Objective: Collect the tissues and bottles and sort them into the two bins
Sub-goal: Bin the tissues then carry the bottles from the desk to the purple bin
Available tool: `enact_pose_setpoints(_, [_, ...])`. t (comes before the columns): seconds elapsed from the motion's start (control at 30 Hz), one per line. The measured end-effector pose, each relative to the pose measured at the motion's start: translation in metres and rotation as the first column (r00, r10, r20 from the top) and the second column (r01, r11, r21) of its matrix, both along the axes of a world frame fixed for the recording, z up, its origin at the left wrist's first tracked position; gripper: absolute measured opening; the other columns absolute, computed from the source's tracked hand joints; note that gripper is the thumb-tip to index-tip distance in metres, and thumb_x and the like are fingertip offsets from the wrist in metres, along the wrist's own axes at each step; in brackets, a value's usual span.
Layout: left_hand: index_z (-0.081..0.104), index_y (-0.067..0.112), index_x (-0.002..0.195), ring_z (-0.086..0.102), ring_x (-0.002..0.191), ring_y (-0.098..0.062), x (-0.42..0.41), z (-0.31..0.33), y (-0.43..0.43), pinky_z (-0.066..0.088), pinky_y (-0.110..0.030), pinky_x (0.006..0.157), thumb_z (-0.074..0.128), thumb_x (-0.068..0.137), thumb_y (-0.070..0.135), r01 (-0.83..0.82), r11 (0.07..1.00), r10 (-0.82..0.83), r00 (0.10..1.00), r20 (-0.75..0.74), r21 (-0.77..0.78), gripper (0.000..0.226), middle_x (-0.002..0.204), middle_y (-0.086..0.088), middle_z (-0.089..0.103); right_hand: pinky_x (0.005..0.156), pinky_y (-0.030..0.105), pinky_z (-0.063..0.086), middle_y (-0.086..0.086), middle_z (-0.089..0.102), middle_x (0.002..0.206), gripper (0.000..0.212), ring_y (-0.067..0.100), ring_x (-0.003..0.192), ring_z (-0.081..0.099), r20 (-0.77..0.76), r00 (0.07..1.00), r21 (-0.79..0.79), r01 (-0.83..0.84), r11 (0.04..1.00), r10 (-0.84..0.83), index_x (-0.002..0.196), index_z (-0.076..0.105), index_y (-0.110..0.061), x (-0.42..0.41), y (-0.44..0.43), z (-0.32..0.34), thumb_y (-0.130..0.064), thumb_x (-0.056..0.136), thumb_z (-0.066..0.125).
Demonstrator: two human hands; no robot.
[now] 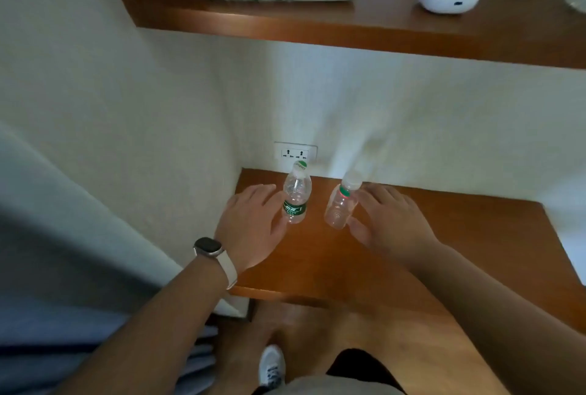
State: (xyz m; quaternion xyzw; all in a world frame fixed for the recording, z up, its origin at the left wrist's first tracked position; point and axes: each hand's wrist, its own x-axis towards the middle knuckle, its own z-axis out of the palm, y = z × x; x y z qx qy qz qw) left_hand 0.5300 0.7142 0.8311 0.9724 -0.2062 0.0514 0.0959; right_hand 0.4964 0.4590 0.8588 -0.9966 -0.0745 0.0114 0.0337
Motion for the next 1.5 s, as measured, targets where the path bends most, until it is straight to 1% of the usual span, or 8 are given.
enact_pose_setpoints(0.17, [0.042,0.026,0.143,0.041,0.134,-0.016,0.025,-0.016,-0.003,0.036,-0.029,0.105,0.049,0.096,0.046,-0.040,0.983,0.010,0.986,-0.164,-0.179,0.051,0.145,0.006,0.047,0.107,0.041,0.035,0.000,0.043,0.145,0.066,0.022,0.134,0.038,-0.076,0.973,0.187,0.228,0.955,-0.218,0.142,0.038,-0.023,0.007,0.003,-0.009,-0.059,0.087,0.047])
enact_pose_setpoints(0.3, [0.040,0.025,0.143,0.046,0.127,-0.014,0.044,-0.024,-0.017,0.035,-0.020,0.092,0.057,0.094,0.040,-0.216,0.883,0.047,0.924,-0.380,-0.416,0.055,0.142,0.005,0.048,0.104,0.043,0.041,0.000,0.040,0.147,0.077,0.021,0.133,0.040,-0.163,0.903,0.379,0.429,0.820,-0.397,0.146,0.029,-0.023,0.022,-0.001,-0.030,-0.051,0.083,0.065])
enact_pose_setpoints(0.53, [0.035,0.026,0.143,0.047,0.124,-0.012,0.074,-0.053,-0.043,0.037,-0.019,0.087,0.075,0.082,0.038,-0.420,0.727,0.020,0.804,-0.594,-0.543,0.074,0.140,0.006,0.047,0.097,0.035,0.044,-0.001,0.044,0.141,0.091,0.016,0.122,0.048,-0.305,0.856,0.545,0.516,0.661,-0.417,0.143,0.031,-0.023,0.053,-0.003,-0.069,-0.056,0.068,0.069])
enact_pose_setpoints(0.7, [0.047,0.025,0.127,0.055,0.098,-0.005,0.086,-0.061,-0.061,0.044,-0.006,0.061,0.077,0.079,0.021,-0.407,0.711,-0.014,0.807,-0.590,-0.573,0.057,0.114,0.011,0.056,0.091,0.029,0.041,-0.008,0.049,0.131,0.082,0.008,0.114,0.048,-0.373,0.856,0.616,0.517,0.594,-0.358,0.136,0.038,-0.031,0.075,-0.009,-0.095,-0.052,0.067,0.076])
enact_pose_setpoints(0.87, [0.048,0.027,0.128,0.058,0.103,-0.006,0.093,-0.071,-0.068,0.045,-0.015,0.074,0.077,0.080,0.027,-0.459,0.712,0.027,0.774,-0.633,-0.531,0.057,0.113,0.013,0.058,0.086,0.038,0.055,-0.014,0.058,0.115,0.071,0.009,0.104,0.059,-0.384,0.867,0.635,0.497,0.592,-0.317,0.125,0.045,-0.037,0.088,-0.018,-0.117,-0.064,0.065,0.072])
enact_pose_setpoints(1.2, [0.049,0.031,0.124,0.061,0.100,-0.008,0.101,-0.070,-0.082,0.055,-0.037,0.088,0.077,0.077,0.036,-0.441,0.703,0.034,0.805,-0.593,-0.558,0.055,0.109,0.013,0.061,0.069,0.014,0.043,-0.013,0.058,0.104,0.042,-0.001,0.087,0.056,-0.335,0.879,0.671,0.475,0.569,-0.338,0.113,0.048,-0.028,0.089,-0.030,-0.106,-0.042,0.080,0.069])
enact_pose_setpoints(1.3, [0.050,0.031,0.123,0.061,0.101,-0.008,0.099,-0.060,-0.089,0.056,-0.037,0.087,0.075,0.079,0.040,-0.392,0.719,-0.025,0.811,-0.585,-0.574,0.051,0.111,0.013,0.061,0.075,0.019,0.047,-0.012,0.057,0.113,0.052,0.002,0.091,0.057,-0.314,0.872,0.658,0.485,0.576,-0.376,0.123,0.049,-0.026,0.080,-0.036,-0.099,-0.043,0.079,0.070])
enact_pose_setpoints(1.5, [0.048,0.031,0.130,0.057,0.103,-0.003,0.094,-0.039,-0.108,0.047,-0.018,0.074,0.075,0.080,0.039,-0.311,0.716,-0.157,0.801,-0.578,-0.626,0.057,0.122,0.012,0.058,0.086,0.030,0.053,-0.010,0.058,0.119,0.059,0.006,0.100,0.059,-0.277,0.804,0.669,0.555,0.495,-0.527,0.129,0.048,-0.026,0.041,-0.046,-0.076,-0.040,0.078,0.074])
